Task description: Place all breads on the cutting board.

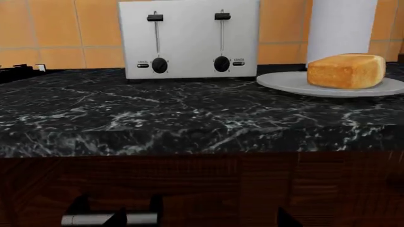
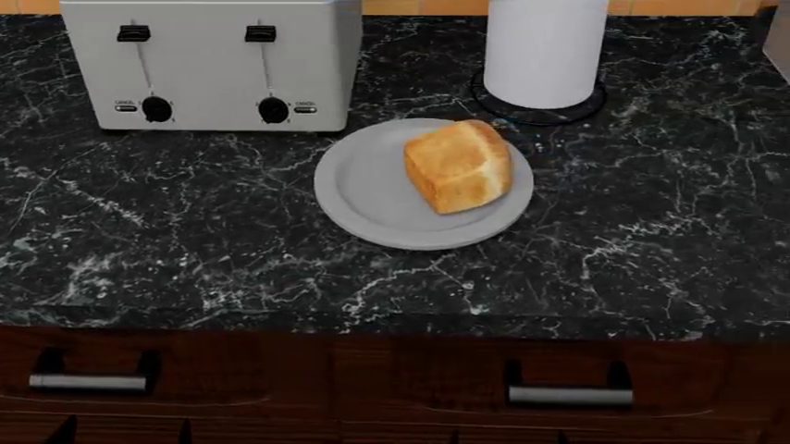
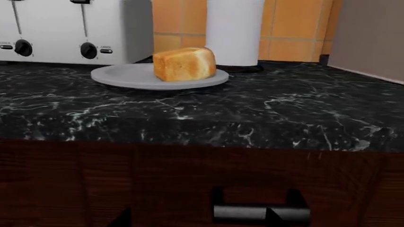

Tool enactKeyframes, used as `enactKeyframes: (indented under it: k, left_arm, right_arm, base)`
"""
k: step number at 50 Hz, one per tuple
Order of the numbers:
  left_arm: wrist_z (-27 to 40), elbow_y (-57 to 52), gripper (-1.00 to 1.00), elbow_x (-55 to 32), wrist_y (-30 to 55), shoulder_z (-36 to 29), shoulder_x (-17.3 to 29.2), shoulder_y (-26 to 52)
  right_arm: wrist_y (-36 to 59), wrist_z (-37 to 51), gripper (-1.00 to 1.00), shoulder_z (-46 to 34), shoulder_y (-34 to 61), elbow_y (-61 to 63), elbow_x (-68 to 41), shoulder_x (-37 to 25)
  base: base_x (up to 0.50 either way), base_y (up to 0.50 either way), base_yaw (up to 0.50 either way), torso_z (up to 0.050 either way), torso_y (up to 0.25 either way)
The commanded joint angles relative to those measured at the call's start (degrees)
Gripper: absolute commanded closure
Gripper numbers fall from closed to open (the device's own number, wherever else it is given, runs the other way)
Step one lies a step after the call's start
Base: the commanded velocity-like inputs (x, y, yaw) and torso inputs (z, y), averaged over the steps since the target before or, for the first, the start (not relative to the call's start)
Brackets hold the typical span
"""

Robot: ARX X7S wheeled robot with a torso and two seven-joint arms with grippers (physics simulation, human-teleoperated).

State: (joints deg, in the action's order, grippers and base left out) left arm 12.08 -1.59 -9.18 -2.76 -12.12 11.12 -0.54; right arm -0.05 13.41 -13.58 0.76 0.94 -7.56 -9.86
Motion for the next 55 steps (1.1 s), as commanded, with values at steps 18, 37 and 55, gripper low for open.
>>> enactKeyframes:
  k: [18, 37, 55]
  left_arm:
    - [0.32, 0.89, -1.00, -0.66, -0.35, -1.01, 0.50, 0.92]
    - [0.97, 1.35, -1.00, -0.85, -0.52, -1.45, 0.79, 1.30]
    - [1.39, 2.67, -1.00, -1.00, -0.94, -2.09, 0.70, 2.13]
  right_arm:
    - [-1.00, 0.63, -1.00, -0.88, 1.09, -1.71, -0.59, -0.53]
    - [-1.01, 1.04, -1.00, -1.37, 1.21, -1.42, -1.21, -1.03]
    - [-0.96, 1.19, -1.00, -1.86, 1.94, -2.43, -1.65, -1.52]
  base:
    - [0.00, -0.31, 0.00, 0.000, 0.000]
    - [0.00, -0.33, 0.00, 0.000, 0.000]
    - [0.00, -0.36, 0.00, 0.000, 0.000]
